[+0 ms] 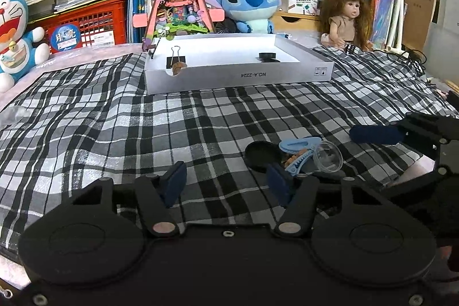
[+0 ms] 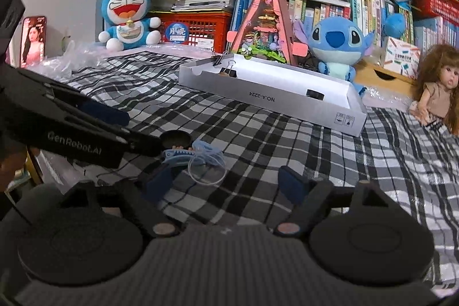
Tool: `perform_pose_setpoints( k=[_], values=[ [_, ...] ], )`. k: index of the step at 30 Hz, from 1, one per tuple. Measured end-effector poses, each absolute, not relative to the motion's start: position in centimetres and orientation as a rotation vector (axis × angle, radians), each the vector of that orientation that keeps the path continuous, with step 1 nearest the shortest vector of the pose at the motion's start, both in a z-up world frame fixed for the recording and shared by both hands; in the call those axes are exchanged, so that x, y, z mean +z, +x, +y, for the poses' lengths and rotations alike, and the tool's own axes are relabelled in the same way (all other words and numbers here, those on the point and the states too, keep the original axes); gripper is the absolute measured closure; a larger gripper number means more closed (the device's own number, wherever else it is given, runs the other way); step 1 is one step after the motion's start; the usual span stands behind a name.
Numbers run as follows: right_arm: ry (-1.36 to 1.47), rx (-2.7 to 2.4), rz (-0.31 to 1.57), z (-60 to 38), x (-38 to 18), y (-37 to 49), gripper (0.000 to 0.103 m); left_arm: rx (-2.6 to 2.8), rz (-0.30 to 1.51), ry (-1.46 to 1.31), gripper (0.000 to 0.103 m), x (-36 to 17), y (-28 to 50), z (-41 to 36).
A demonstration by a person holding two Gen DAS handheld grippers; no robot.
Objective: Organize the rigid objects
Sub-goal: 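Grasp a black cap with the left gripper while the right gripper grasps the clear plastic dome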
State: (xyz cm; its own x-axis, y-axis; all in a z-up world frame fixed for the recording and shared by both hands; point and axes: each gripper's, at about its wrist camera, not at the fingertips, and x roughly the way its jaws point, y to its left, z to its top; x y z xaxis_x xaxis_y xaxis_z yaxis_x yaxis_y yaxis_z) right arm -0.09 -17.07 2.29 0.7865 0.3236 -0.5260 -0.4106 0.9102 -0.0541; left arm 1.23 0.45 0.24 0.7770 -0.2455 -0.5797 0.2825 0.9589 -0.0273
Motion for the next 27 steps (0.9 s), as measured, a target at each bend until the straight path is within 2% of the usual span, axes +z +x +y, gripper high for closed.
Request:
perform_pose_setpoints(
  k=[4,6,12,15,16,27],
  values=[
    [-0.145,0.382,0.544,-17.3,2.3,0.1,0.036,-0.298,0.615,0.059,0.044,0.2,1.4,-0.2],
    [-0.148,0.386,0.543,-17.4,2.3,0.0,0.051,-0.304,0.613,0.061,0.044,0.2,1.6,-0.5],
    [-0.165,0.384,0.525,-17.5,2.5,-0.6,0.074,-0.313,0.606,0.065,0.049,0.0,2.2,-1.6],
    [-0.152,0.383,0.531,-17.7,2.5,-0.5,0.074,-0.305,0.597,0.068,0.063,-0.1,2.4,-1.9],
    [-0.149,0.382,0.533,-17.8,2.5,-0.5,0.074,-0.299,0.595,0.068,0.073,-0.1,2.5,-2.0],
    [-0.130,0.335,0.535,-18.3,2.6,-0.1,0.074,-0.288,0.603,0.037,0.073,0.3,2.6,-1.4]
  ],
)
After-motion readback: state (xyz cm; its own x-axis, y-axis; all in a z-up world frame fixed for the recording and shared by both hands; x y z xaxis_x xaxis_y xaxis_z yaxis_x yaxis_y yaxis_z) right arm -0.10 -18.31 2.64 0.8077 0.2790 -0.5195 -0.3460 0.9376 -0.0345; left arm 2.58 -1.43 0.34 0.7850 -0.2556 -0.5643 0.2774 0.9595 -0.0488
